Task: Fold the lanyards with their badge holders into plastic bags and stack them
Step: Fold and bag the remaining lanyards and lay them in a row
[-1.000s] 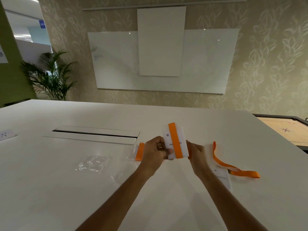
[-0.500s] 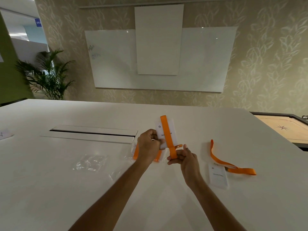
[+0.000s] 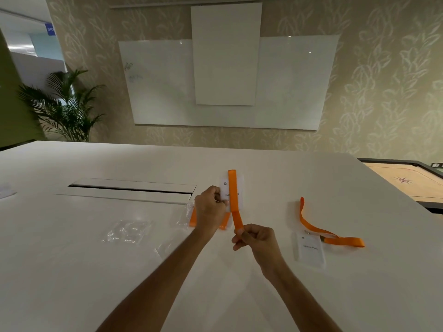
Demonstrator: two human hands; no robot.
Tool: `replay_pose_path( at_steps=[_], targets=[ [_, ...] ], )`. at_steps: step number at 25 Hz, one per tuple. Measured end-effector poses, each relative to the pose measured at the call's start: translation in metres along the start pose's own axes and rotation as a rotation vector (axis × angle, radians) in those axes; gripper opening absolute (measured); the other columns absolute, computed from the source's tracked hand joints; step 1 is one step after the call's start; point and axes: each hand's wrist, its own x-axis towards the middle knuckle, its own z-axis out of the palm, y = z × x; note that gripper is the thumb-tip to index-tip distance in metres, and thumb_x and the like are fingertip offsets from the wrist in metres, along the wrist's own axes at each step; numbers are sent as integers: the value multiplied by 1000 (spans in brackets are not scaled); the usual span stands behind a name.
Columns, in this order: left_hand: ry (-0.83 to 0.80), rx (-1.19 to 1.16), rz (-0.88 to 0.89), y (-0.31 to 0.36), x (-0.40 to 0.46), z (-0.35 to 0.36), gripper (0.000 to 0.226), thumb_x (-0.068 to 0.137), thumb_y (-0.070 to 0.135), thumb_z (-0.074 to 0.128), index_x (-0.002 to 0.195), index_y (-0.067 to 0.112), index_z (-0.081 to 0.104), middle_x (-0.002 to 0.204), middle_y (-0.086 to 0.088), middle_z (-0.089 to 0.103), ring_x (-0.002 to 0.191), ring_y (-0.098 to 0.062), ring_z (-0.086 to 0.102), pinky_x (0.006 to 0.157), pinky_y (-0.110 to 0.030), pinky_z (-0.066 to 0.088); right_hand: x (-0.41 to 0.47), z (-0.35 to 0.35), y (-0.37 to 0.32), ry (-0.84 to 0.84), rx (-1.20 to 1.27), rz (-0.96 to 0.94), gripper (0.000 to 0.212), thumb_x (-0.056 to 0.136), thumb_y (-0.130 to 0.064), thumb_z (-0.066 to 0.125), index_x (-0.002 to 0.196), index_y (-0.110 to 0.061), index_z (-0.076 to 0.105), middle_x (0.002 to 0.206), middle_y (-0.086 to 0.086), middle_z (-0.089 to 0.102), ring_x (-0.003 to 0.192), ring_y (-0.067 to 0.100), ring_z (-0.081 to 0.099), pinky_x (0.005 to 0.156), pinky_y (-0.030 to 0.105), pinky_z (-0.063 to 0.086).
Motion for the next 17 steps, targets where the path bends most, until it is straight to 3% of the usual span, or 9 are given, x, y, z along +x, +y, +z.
replay_pose_path(
  at_steps=[4,6,9,11,13,17],
  targets=[
    [-14,102,83,-5,-7,0,18,81,20,71,83,10,57,89,-6,68,75,-17,62,71,-20,51,-1,-3,-24,-20,-11,-42,19,90,-4,58,78,-2,73,64,8,71,51,16,60,57,24,52],
    [-34,125,114,-6,-12,-1,18,83,20,69,82,13,52,88,-6,67,72,-15,58,77,-26,55,2,-8,-35,-8,14,-68,22,91,-2,56,79,-3,74,66,11,70,46,12,50,47,21,42],
    [-55,104,104,-8,-19,-2,18,84,18,67,82,15,50,91,-6,66,73,-15,57,79,-30,56,10,-15,-47,6,31,-107,24,92,-13,58,78,-2,74,59,20,59,47,17,27,47,26,25],
    [-101,90,83,-6,-21,-2,15,85,15,65,82,15,50,89,-3,64,73,-15,57,77,-28,55,18,-18,-51,30,47,-123,27,92,-17,59,78,1,73,49,7,51,50,19,22,49,28,23],
    [-162,87,66,-3,-25,-1,14,85,10,64,81,15,51,83,0,61,72,-15,57,70,-24,52,24,-19,-58,58,61,-134,29,92,-16,59,79,6,71,47,-1,55,48,16,26,49,26,25],
    [-237,26,57,-2,-29,2,15,79,3,68,82,12,55,82,-2,62,76,-22,62,63,-18,50,34,-17,-67,126,34,-159,20,91,-7,59,82,7,70,70,12,66,42,2,50,47,12,40]
  ],
)
